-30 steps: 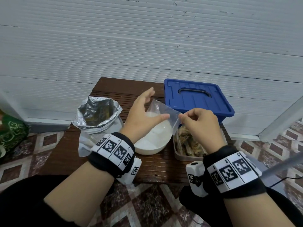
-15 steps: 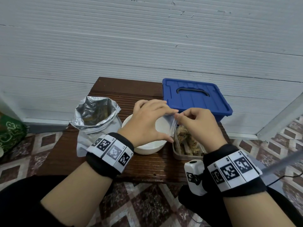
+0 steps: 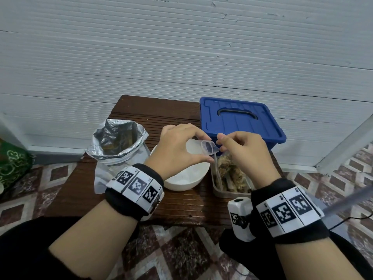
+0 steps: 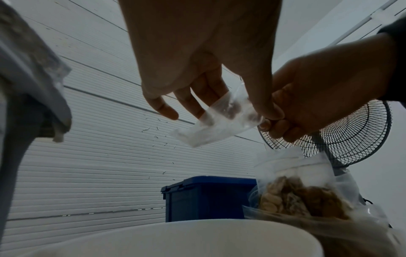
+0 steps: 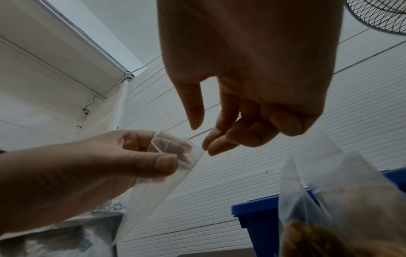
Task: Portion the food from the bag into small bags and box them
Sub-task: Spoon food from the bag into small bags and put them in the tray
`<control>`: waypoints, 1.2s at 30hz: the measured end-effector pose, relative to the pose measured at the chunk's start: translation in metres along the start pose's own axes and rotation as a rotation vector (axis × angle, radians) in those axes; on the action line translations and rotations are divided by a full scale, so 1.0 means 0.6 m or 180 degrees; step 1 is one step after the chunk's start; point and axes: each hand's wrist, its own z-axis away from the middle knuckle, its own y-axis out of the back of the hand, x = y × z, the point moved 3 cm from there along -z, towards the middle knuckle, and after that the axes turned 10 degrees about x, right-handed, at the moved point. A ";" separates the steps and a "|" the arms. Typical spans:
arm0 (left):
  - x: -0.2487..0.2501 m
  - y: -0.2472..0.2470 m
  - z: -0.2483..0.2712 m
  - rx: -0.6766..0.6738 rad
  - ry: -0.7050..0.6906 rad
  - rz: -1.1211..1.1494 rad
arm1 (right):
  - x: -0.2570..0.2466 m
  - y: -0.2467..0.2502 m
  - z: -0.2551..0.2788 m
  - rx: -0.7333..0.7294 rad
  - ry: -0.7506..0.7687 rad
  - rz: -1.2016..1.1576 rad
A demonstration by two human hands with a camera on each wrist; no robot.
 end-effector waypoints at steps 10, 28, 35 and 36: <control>0.049 0.100 -0.031 0.0850 0.0467 0.0597 | -0.021 0.005 0.015 0.0515 0.0441 -0.0212; -0.120 0.294 0.027 0.0143 0.1818 -0.0191 | -0.157 -0.254 0.008 -0.0290 0.1361 0.0474; -0.127 0.299 0.043 -0.0059 0.1904 -0.0120 | -0.165 -0.268 0.036 -0.0548 0.1828 0.0680; -0.125 0.300 0.043 -0.0092 0.1907 -0.0116 | -0.166 -0.267 0.043 -0.0580 0.1995 0.0865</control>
